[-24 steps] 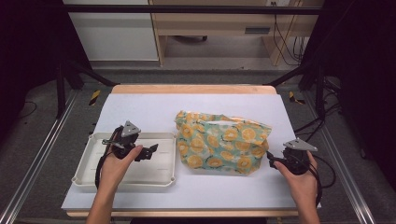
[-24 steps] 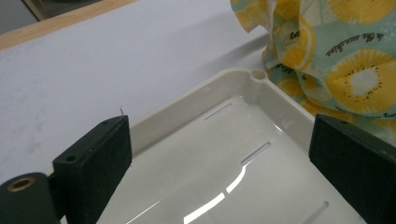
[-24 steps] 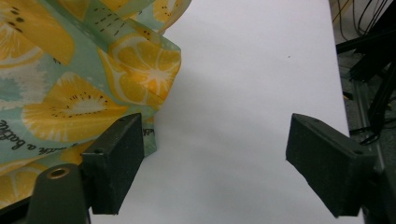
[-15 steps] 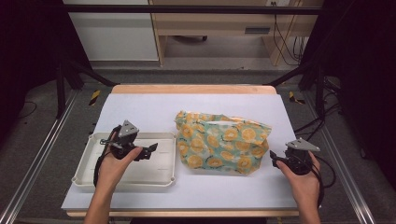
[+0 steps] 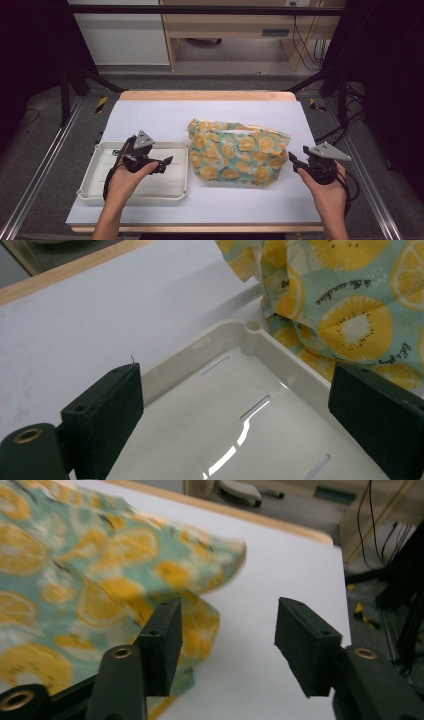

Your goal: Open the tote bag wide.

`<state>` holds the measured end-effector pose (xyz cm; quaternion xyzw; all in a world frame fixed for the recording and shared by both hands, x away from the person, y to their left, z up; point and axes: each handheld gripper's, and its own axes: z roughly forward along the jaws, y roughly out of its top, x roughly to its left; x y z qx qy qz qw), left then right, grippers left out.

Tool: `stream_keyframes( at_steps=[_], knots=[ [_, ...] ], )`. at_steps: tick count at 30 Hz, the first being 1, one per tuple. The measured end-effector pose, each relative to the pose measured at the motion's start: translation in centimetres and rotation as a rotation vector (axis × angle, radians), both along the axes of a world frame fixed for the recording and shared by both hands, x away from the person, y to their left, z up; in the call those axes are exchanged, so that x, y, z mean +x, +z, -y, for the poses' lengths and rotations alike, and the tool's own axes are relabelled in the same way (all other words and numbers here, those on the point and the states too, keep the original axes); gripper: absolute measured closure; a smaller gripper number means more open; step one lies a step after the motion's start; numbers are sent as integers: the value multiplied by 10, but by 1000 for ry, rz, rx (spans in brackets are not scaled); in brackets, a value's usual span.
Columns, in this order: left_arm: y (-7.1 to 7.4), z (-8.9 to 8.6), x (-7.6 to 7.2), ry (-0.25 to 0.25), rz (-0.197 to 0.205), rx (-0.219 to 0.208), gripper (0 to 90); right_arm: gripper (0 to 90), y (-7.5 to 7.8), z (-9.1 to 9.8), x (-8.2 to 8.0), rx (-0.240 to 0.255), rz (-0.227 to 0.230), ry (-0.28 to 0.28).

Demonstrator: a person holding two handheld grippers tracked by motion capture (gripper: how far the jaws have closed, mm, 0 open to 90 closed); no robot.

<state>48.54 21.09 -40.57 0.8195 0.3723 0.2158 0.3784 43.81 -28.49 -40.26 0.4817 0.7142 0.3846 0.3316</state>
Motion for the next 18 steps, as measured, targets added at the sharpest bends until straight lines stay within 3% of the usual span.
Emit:
stream_keyframes(
  at_steps=[1,3,8,9,10,13,18],
  knots=[
    [0,1,0,-9,0,7,80,480,15,-7,2,-20,25,29],
    [0,5,0,-12,-2,14,84,484,20,-10,6,-21,28,45],
    [0,13,-2,-22,-1,24,93,492,47,-34,41,-48,-14,154],
    [0,13,-2,-22,-1,24,94,492,47,-34,41,-48,-14,154],
    [1,14,-2,-20,1,25,99,503,57,-43,59,-85,-29,177],
    [2,14,-4,-22,2,19,103,575,62,-48,88,-138,-87,188],
    [2,14,-3,-27,-4,22,103,604,50,-47,131,-133,-228,211]
  ],
)
